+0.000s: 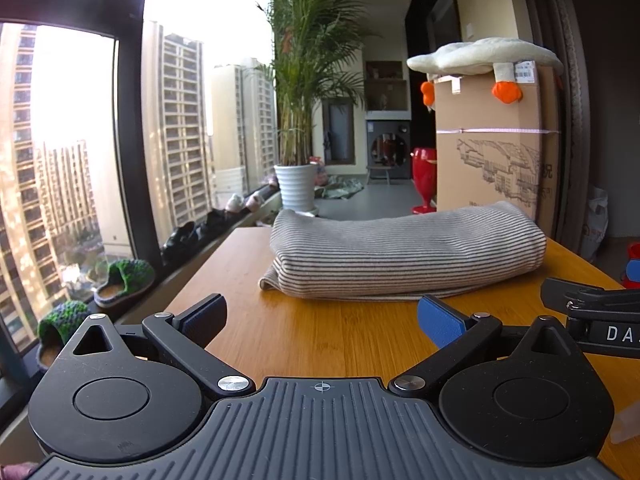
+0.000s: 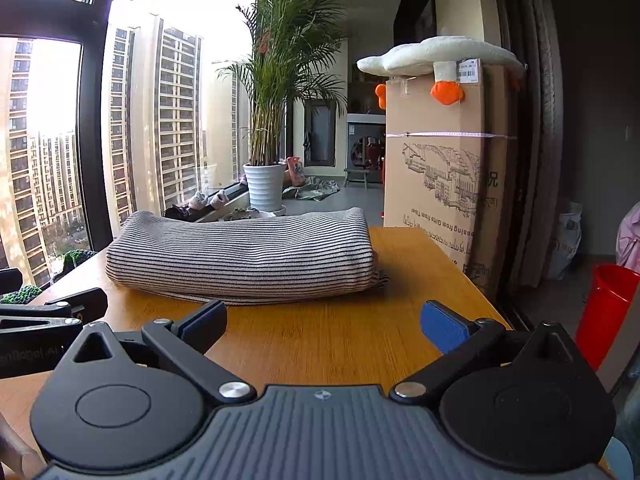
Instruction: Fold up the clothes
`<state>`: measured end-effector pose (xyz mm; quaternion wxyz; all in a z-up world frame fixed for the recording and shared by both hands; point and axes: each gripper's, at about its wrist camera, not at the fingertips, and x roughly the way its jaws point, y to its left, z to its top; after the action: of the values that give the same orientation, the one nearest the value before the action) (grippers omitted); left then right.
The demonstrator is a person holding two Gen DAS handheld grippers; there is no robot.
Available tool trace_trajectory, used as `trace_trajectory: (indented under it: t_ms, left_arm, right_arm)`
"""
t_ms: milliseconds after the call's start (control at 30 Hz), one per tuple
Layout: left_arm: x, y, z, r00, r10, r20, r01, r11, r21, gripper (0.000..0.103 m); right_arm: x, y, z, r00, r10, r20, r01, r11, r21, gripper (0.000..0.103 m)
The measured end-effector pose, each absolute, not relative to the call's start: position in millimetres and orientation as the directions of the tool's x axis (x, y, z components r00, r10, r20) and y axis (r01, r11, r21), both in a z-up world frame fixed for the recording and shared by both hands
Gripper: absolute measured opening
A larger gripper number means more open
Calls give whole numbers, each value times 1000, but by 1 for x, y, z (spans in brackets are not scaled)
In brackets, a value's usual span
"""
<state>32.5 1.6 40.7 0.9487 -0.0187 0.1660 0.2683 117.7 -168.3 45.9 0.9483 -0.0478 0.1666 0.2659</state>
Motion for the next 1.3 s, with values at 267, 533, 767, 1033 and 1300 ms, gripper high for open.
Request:
trace_trajectory:
  t_ms: [267, 533, 767, 1033, 1300]
  left_arm:
    - [33, 1, 41, 801, 503, -324, -516, 855, 53, 103]
    - [33, 0, 41, 800, 506, -323, -519, 853, 53, 103]
    - [33, 2, 40, 793, 511, -333, -528, 848, 45, 103]
    - [34, 3, 40, 793, 509, -335, -526, 849, 45, 103]
    - [34, 3, 40, 794, 506, -338, -525, 850, 38, 103]
  right_arm:
    - [121, -169, 47, 801, 490, -344, -522, 853, 0, 103]
    - [121, -171, 47, 801, 490, -343, -522, 853, 0, 103]
    - [121, -172, 47, 799, 495, -343, -523, 852, 11, 103]
    - [122, -173, 47, 794, 497, -349, -523, 852, 23, 103]
    - [124, -172, 47, 790, 498, -358, -524, 851, 27, 103]
